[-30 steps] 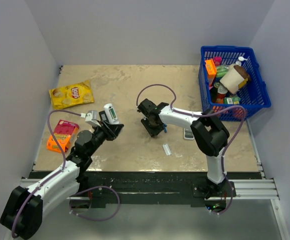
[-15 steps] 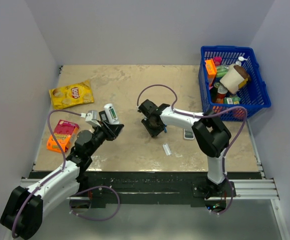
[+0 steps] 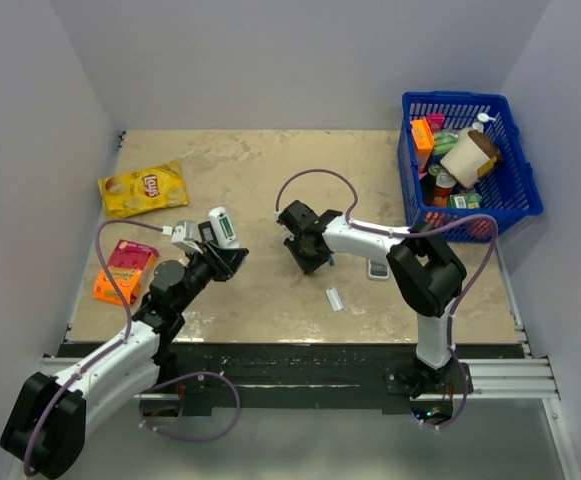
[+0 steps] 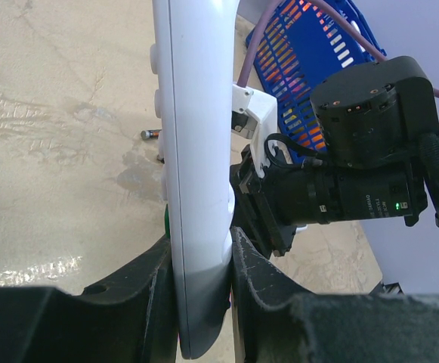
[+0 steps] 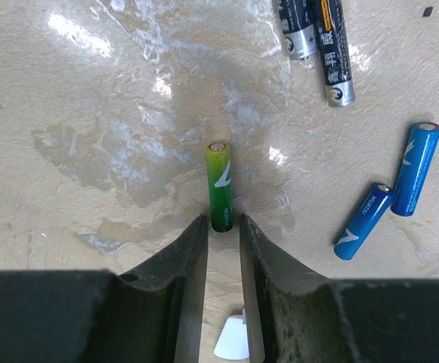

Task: Load the batteries into the remote control
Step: Pick up the battery from the center of the board.

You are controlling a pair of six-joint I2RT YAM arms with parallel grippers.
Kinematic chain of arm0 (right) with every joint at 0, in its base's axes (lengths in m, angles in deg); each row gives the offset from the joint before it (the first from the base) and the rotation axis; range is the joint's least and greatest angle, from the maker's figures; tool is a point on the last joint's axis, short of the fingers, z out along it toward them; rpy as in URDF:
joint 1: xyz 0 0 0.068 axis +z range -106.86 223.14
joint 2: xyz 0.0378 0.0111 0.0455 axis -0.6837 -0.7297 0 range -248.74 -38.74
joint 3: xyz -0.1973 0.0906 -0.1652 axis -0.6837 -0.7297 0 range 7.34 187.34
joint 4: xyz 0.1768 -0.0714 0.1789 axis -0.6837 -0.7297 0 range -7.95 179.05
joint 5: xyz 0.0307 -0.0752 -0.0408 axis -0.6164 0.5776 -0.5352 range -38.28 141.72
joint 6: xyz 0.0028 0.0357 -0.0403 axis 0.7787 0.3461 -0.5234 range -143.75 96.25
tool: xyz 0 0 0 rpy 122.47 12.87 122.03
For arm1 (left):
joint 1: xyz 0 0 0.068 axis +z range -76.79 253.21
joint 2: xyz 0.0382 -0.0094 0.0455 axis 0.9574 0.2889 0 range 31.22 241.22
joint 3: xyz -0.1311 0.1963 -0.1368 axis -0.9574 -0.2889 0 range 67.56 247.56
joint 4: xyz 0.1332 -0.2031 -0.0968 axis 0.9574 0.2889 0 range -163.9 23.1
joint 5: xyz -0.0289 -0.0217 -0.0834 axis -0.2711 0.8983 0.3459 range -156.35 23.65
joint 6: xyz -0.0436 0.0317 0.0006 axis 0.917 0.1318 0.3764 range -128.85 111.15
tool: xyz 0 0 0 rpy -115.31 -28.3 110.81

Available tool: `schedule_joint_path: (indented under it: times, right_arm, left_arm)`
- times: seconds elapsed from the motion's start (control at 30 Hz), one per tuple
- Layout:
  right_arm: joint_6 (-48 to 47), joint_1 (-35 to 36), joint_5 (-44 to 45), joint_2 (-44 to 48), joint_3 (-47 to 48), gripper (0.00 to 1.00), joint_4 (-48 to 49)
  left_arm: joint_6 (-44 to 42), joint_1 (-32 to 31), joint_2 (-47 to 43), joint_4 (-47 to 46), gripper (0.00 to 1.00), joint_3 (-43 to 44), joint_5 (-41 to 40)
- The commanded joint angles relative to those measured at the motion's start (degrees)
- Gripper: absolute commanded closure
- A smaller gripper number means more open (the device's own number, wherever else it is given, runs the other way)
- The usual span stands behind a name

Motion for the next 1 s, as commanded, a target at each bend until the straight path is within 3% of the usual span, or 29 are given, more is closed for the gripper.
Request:
schedule_joint_path:
  times: [0.0,0.2,0.37,0.5,0.7,0.97]
  right_arm:
    - [0.89,0.47,0.79,-1.87,-2.34,0.74,4.00]
    - [0.89,0.56,0.79,-1.87,-3.21,0.77,5.06]
    - [0.80,0.64,0.79,-0.48,-3.04,0.95,3.83]
    - [0.01,0.64,0.53,1.81,-0.94,0.99,0.15]
    - [-3.06,0.64,-2.02,5.68,9.86,1.00,-10.90]
    - [-2.02,0.64,-10.63,5.78,33.33,1.00,-28.24]
  left_arm:
    - [-0.32,0.36,-0.38,-3.30,1.00,2.48,0.55]
    - [-0.23,0.45,-0.38,-3.12,1.00,2.39,0.37]
    - [-0.06,0.53,-0.38,-3.64,1.00,1.87,0.54]
    - [0.91,0.45,0.14,-6.80,1.00,0.99,1.33]
    - [0.47,0.45,2.95,-13.73,1.00,-0.59,4.49]
    - [6.00,0.45,8.49,-26.91,1.00,-3.67,5.91]
